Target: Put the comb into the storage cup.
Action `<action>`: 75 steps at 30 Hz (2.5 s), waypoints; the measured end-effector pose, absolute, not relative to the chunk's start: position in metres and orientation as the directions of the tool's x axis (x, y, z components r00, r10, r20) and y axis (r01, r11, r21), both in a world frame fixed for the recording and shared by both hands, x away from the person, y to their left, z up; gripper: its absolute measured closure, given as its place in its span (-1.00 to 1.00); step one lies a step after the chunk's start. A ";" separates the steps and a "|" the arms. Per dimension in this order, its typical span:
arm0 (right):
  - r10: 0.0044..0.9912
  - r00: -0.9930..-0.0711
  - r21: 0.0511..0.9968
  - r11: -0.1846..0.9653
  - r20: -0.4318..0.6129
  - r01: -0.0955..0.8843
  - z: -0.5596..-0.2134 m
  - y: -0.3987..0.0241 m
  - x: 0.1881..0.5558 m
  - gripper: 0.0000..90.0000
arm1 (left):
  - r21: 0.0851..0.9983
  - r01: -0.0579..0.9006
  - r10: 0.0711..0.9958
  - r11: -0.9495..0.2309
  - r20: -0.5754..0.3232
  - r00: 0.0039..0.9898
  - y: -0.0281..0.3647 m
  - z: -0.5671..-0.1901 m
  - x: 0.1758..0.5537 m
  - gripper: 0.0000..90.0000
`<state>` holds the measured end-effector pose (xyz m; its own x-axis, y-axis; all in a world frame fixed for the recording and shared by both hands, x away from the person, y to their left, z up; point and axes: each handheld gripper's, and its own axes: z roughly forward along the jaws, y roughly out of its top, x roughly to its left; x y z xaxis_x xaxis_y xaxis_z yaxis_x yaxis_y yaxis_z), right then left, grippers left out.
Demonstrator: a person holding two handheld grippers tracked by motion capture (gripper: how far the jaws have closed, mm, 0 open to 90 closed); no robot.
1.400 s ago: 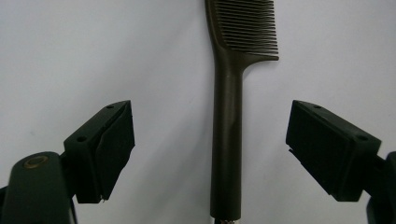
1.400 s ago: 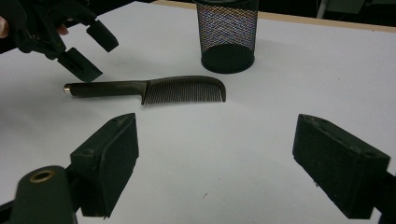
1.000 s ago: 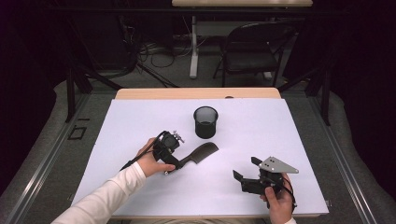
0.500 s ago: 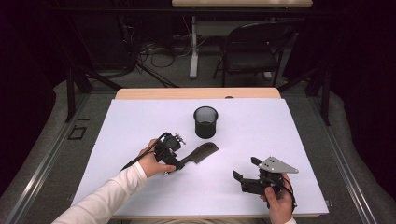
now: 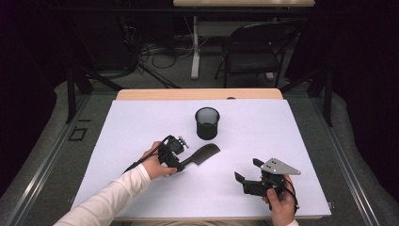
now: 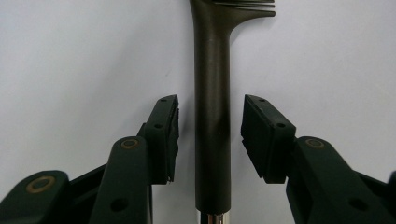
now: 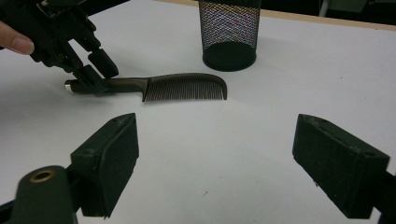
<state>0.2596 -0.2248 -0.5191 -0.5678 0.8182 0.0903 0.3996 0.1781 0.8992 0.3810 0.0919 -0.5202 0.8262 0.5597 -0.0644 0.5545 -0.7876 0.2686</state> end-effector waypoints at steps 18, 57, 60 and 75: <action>0.817 -0.569 0.898 0.178 0.094 0.403 -0.519 -0.225 0.260 -0.68 | 0.234 0.551 0.555 -0.801 -0.056 0.830 0.089 -0.526 0.383 0.45; 0.817 -0.569 0.896 0.181 0.092 0.405 -0.520 -0.225 0.260 -0.68 | 0.221 0.538 0.544 -0.814 -0.034 0.838 0.086 -0.525 0.381 0.61; 0.817 -0.568 0.896 0.180 0.094 0.406 -0.519 -0.225 0.260 -0.68 | 0.222 0.536 0.543 -0.815 -0.033 0.839 0.086 -0.525 0.381 0.61; 0.816 -0.571 0.896 0.184 0.090 0.404 -0.520 -0.224 0.260 -0.68 | 0.248 0.523 0.532 -0.815 -0.035 0.846 0.088 -0.519 0.379 0.61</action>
<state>0.2599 -0.2243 -0.5198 -0.5708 0.8162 0.0897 0.4041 0.1841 0.8960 0.3786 0.0876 -0.5192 0.8458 0.5324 -0.0350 0.5234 -0.8152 0.2480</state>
